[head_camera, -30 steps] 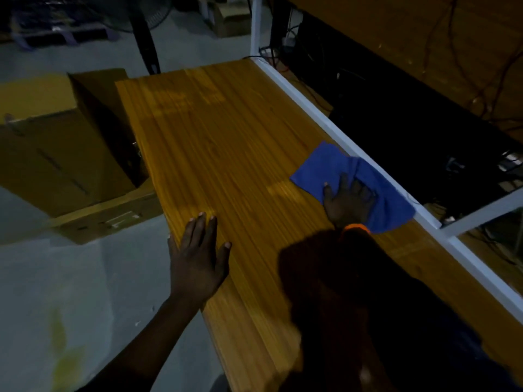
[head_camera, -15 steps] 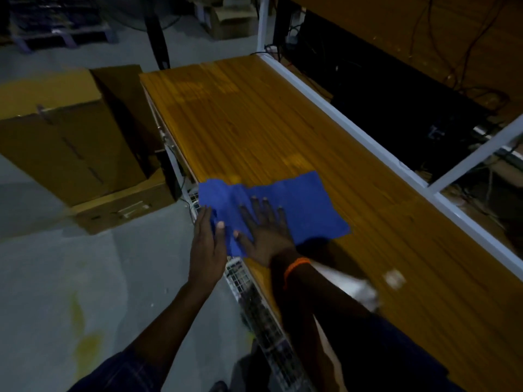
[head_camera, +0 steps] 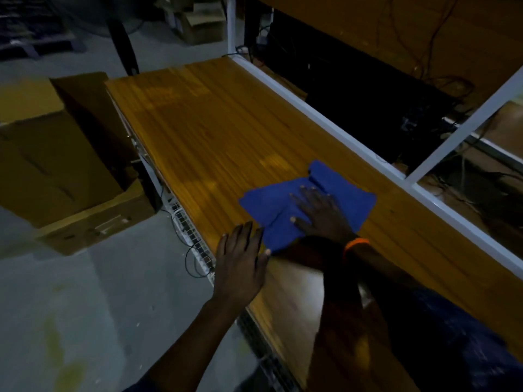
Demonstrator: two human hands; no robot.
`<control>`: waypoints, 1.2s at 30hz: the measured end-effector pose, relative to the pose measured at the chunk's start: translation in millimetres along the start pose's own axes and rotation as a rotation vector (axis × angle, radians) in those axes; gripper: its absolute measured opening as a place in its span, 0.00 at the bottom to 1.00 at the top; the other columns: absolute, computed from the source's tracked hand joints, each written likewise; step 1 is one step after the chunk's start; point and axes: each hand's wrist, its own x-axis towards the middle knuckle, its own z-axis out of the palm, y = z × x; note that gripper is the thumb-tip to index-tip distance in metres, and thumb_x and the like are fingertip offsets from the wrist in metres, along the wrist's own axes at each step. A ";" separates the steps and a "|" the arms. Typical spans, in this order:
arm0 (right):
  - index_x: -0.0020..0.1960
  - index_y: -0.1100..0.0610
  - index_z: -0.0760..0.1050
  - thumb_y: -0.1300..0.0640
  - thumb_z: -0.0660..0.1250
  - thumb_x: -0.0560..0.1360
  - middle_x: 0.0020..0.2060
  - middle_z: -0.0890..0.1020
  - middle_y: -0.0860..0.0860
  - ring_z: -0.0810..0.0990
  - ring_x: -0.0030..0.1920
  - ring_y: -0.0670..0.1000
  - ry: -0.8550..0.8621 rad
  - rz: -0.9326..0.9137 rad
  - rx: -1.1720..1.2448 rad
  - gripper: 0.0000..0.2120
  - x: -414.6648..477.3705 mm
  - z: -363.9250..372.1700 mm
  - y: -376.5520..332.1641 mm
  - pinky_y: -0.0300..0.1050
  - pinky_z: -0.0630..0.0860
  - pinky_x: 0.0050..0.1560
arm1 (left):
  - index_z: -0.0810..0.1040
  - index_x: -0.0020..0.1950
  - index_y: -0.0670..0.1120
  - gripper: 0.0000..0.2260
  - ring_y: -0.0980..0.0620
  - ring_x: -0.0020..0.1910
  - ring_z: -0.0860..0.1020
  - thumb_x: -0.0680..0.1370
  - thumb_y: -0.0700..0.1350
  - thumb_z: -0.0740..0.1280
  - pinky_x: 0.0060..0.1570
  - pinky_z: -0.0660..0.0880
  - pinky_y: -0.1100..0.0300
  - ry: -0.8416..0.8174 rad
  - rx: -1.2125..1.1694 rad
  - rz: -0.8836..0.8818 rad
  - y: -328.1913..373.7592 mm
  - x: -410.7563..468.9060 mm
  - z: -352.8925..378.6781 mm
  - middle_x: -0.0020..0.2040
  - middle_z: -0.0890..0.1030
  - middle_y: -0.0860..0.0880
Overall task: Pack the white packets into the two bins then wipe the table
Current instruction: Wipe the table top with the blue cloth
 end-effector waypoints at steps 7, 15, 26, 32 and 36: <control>0.79 0.38 0.45 0.27 0.39 0.75 0.80 0.49 0.49 0.48 0.80 0.56 0.069 0.241 0.104 0.35 22.5 -10.8 116.9 0.66 0.44 0.76 | 0.63 0.78 0.53 0.26 0.47 0.78 0.60 0.82 0.61 0.51 0.74 0.57 0.45 0.011 0.162 -0.064 4.7 6.1 1.9 0.79 0.61 0.49; 0.80 0.46 0.48 0.30 0.46 0.78 0.77 0.61 0.59 0.59 0.75 0.63 0.129 0.598 0.158 0.36 20.7 -5.6 126.2 0.68 0.47 0.75 | 0.62 0.78 0.53 0.27 0.47 0.78 0.59 0.82 0.63 0.49 0.73 0.58 0.44 -0.018 0.179 -0.065 6.1 5.9 -1.4 0.79 0.61 0.49; 0.80 0.47 0.53 0.30 0.43 0.75 0.80 0.53 0.56 0.50 0.79 0.60 0.161 0.170 0.127 0.38 -51.8 21.8 -82.4 0.68 0.45 0.75 | 0.62 0.78 0.45 0.28 0.44 0.78 0.58 0.84 0.60 0.45 0.73 0.57 0.41 0.177 0.008 -0.245 15.5 -11.8 -2.4 0.78 0.63 0.44; 0.80 0.47 0.54 0.39 0.43 0.78 0.80 0.54 0.55 0.52 0.79 0.59 0.150 -0.079 0.097 0.31 -114.4 30.9 -136.3 0.69 0.51 0.74 | 0.59 0.80 0.47 0.31 0.45 0.80 0.54 0.83 0.63 0.39 0.73 0.56 0.37 0.098 0.026 -0.191 29.5 -69.0 2.0 0.81 0.57 0.44; 0.79 0.48 0.58 0.38 0.44 0.80 0.80 0.54 0.54 0.51 0.80 0.58 0.126 -0.216 0.055 0.30 -150.7 35.1 -133.7 0.68 0.52 0.74 | 0.57 0.80 0.50 0.32 0.47 0.80 0.49 0.82 0.65 0.40 0.76 0.51 0.37 0.036 -0.010 -0.127 29.3 -109.3 -0.9 0.81 0.54 0.47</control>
